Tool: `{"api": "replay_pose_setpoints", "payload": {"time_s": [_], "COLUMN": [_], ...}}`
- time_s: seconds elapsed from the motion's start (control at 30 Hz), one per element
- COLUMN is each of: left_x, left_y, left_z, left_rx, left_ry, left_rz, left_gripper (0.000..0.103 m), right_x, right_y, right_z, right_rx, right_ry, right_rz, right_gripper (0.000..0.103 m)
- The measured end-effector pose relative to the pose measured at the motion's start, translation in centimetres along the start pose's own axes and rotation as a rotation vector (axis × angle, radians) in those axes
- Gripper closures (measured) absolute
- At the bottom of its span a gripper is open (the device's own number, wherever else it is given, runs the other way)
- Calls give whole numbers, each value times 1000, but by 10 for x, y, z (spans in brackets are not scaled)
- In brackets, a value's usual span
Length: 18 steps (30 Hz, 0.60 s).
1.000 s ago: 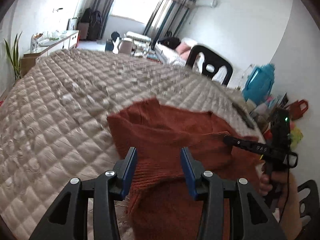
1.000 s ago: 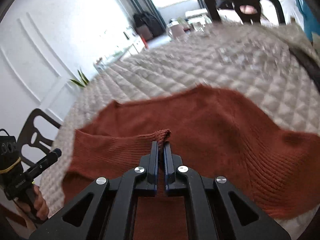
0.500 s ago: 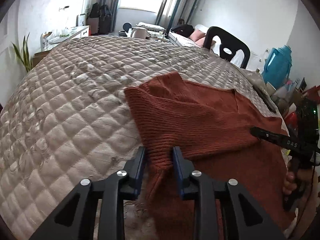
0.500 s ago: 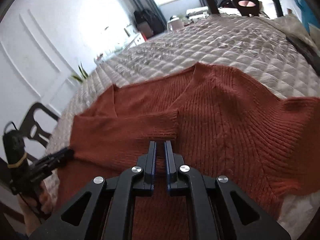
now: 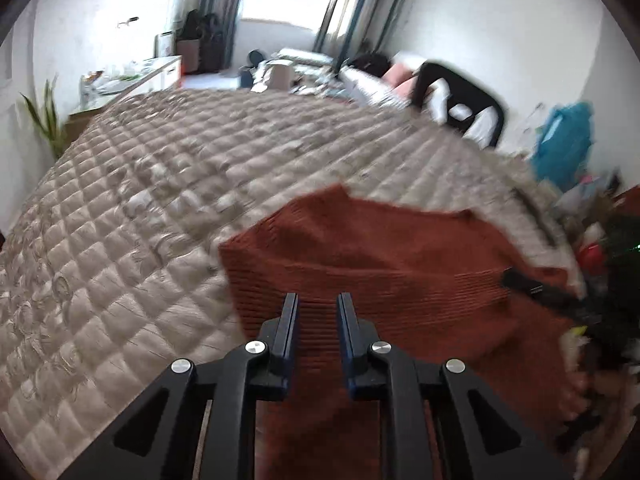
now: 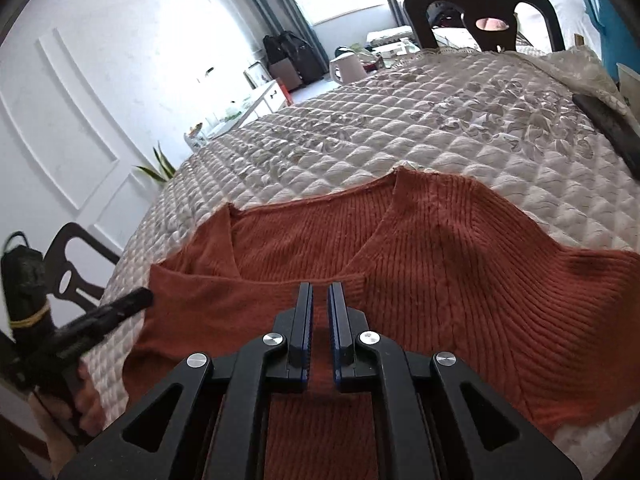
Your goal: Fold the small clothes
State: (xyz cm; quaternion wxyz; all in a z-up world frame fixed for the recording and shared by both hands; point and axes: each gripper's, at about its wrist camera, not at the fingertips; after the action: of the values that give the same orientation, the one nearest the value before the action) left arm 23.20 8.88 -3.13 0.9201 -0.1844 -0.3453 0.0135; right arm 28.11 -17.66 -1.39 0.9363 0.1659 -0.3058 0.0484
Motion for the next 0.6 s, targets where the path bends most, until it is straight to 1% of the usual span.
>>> {"api": "replay_pose_setpoints", "payload": {"time_s": [0.03,0.1,0.13,0.2,0.23,0.3,0.43,0.5,0.53,0.57,0.6], "left_x": [-3,-7,-8,-10,-12,-19,-33,-40,-44,-48,-50], "left_y": [7,15,17,18,16,11,-6,-11,-9,-5,-3], "left_z": [-4,1,3,9,14,28,49,43,36,30,31], "left_rx": [19,-17,-25,-19,-13,-28,-85,-90,-83,-75,-86], "left_ry": [10,-16,-20,-24,-26,-39,-71,-45,-15,13,-2], "left_rz": [11,27,38,39,36,28,-9,-33,-30,-12,-4], "left_gripper": [82,82,82,83,83,83,83,83,83,85,85], "right_x": [1,3,3,4,4,-1,-23,-35,-37,-40,-42], "right_y": [-1,-7,-11,-20,-22,-17,-6,-1,-2,-4,-8], "right_z": [-4,-17,-21,-22,-18,-3,20,16,14,15,18], "right_rx": [-4,-33,-36,-3,-11,-35,11,6,-3,7,14], "right_ry": [5,43,47,49,48,12,-17,20,31,24,28], "right_rz": [3,2,-5,-47,-59,-32,9,48,53,42,26], "right_gripper": [96,96,96,96,96,96,96,96,96,96,96]}}
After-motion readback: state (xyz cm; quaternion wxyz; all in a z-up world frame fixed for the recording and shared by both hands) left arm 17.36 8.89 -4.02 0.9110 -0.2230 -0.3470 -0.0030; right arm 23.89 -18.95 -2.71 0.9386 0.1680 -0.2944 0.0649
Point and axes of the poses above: each gripper's, at about its wrist camera, not at the fingertips, and z roughly against the way its jaws point, y to its left, x to its top, and after that the axes turned 11 degrees about -x, right-handed
